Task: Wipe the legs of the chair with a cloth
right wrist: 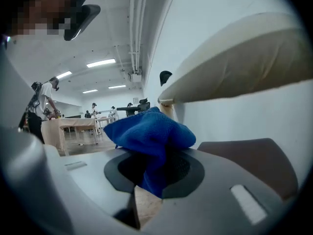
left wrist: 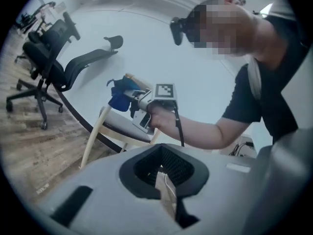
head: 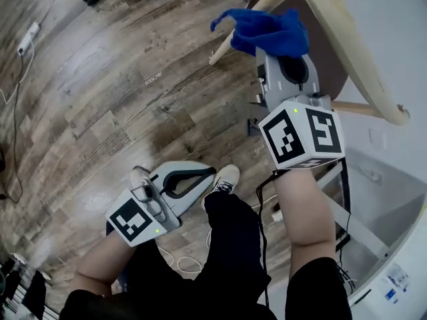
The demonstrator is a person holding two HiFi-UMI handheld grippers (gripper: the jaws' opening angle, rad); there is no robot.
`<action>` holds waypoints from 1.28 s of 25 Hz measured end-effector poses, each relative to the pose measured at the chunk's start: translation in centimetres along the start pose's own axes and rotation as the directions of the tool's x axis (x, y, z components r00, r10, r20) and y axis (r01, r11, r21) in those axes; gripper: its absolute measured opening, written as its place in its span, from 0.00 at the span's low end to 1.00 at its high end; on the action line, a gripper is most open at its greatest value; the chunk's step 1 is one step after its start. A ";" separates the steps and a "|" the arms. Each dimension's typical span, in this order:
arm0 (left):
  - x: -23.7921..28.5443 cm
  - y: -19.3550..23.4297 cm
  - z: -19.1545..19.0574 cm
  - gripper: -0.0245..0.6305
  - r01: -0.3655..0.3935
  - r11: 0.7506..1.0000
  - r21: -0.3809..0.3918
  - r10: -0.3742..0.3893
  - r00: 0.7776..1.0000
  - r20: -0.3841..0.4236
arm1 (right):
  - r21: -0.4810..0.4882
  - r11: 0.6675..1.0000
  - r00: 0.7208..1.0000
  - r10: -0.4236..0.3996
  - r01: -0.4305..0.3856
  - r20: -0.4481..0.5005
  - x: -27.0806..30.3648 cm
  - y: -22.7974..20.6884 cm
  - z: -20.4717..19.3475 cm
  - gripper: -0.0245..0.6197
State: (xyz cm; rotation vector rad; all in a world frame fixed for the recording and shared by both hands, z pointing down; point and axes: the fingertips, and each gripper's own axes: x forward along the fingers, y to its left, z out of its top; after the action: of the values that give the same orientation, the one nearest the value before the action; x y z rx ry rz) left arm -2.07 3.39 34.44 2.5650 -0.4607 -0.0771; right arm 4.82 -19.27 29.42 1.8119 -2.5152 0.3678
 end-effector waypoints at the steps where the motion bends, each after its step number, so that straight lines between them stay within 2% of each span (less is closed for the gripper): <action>1: -0.7 -1.3 0.9 0.04 -0.014 1.000 0.009 0.014 1.000 -0.011 | 0.022 1.000 1.000 0.001 -0.001 -0.023 -0.1 0.4 0.6 0.17; 6: -4.4 -9.0 5.1 0.04 -0.066 0.994 -0.083 0.056 0.991 -0.118 | 0.107 0.994 0.990 0.016 -0.001 -0.142 -1.9 2.8 3.4 0.16; 10: -5.6 -13.8 8.9 0.05 -0.116 0.987 -0.115 0.095 0.980 -0.176 | 0.078 0.997 0.977 0.017 -0.001 -0.214 -2.9 4.0 7.1 0.16; 13: -5.8 -15.9 12.0 0.05 -0.139 0.984 -0.113 0.115 0.974 -0.195 | 0.085 0.996 0.976 0.031 -0.012 -0.216 -2.7 4.9 10.9 0.16; 16: -5.3 -17.5 15.7 0.05 -0.116 0.990 -0.082 0.097 0.974 -0.206 | 0.109 0.993 0.978 0.065 -0.044 -0.197 -3.5 6.2 15.2 0.16; 22: -4.0 -20.0 26.4 0.05 -0.093 0.995 0.041 0.099 0.979 -0.176 | 0.139 0.987 0.981 0.107 -0.084 -0.161 -9.0 7.9 24.2 0.16; 25: -3.9 -22.0 30.8 0.04 -0.091 0.996 0.021 0.093 0.983 -0.155 | 0.132 0.985 0.980 0.130 -0.111 -0.153 -13.2 8.9 28.4 0.17; 27: -3.8 -23.4 33.0 0.05 -0.074 0.997 0.018 0.076 0.986 -0.149 | 0.127 0.985 0.980 0.138 -0.121 -0.140 -16.4 9.5 31.1 0.17; 29: -4.0 -24.5 34.2 0.04 -0.061 0.997 0.047 0.068 0.984 -0.166 | 0.133 0.983 0.982 0.141 -0.125 -0.123 -19.7 10.3 33.3 0.16; 32: -4.1 -26.4 35.5 0.04 -0.049 0.996 0.077 0.061 0.983 -0.173 | 0.184 0.977 0.990 0.126 -0.112 -0.068 -24.6 11.1 36.1 0.17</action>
State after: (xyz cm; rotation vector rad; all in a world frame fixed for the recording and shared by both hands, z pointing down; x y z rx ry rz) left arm -2.90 8.51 -9.68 2.5985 -0.4745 0.1865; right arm 6.79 -0.25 -11.46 1.6660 -2.6181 0.6777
